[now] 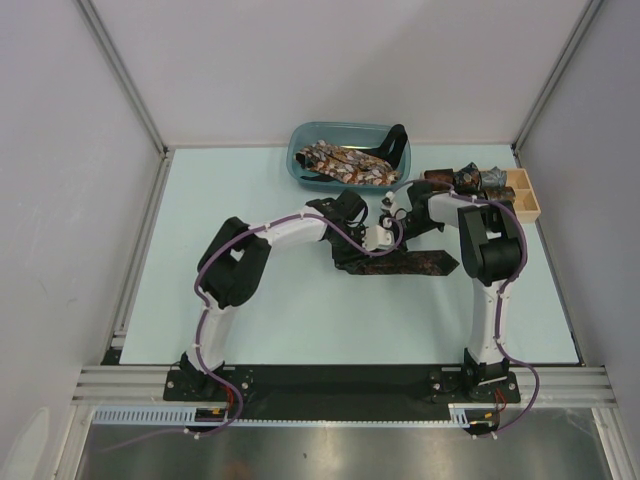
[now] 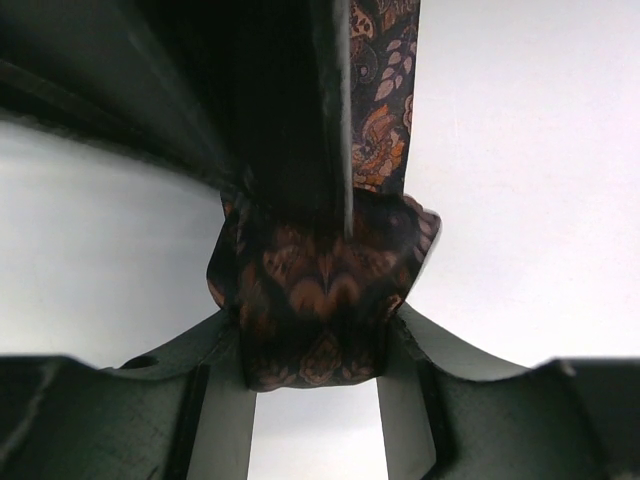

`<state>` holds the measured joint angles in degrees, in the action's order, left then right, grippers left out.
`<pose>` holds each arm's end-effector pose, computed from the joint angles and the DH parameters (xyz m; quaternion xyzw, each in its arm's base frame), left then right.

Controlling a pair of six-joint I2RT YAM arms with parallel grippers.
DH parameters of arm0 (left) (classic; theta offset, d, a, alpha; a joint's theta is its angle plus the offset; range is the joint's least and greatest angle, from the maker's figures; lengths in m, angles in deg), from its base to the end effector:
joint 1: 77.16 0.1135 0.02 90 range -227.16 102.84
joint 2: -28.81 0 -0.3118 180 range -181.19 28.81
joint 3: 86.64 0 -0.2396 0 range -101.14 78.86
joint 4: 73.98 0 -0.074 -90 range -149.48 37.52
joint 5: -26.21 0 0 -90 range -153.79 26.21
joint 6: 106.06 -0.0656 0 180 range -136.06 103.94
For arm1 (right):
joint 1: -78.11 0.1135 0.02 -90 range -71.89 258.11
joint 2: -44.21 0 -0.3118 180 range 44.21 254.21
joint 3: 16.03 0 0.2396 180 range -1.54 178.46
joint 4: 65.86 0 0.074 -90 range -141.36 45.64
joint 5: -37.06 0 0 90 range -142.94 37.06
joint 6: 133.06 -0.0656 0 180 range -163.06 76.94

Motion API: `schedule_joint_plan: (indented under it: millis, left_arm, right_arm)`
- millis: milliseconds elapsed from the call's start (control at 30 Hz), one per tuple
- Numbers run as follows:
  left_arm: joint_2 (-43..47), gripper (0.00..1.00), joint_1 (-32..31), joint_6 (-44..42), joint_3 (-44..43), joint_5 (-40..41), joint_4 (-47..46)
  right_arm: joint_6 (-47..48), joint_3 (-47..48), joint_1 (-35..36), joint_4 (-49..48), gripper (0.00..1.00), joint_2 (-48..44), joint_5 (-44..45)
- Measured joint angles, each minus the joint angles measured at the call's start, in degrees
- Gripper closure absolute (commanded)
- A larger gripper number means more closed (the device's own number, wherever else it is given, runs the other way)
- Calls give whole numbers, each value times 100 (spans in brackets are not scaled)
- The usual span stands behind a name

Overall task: Roll the ties
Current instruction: Roll the tie at the center of the board.

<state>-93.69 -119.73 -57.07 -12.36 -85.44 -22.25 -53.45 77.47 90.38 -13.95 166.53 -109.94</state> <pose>0.3271 -0.3333 0.1817 0.6692 0.6962 -0.1870 0.1806 0.3931 0.1418 0.1532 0.0529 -0.8752 -0.4803 0.0238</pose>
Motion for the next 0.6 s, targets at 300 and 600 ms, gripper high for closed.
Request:
schedule_joint_plan:
  millis: [300,600]
  left_arm:
    - [-11,71,11,-2,-13,-35,22]
    - [-11,70,37,-2,-13,-72,39]
  right_arm:
    - [-319,-343,-13,-306,58,-125,-131]
    - [-586,-358,98,-605,69,-140,-168]
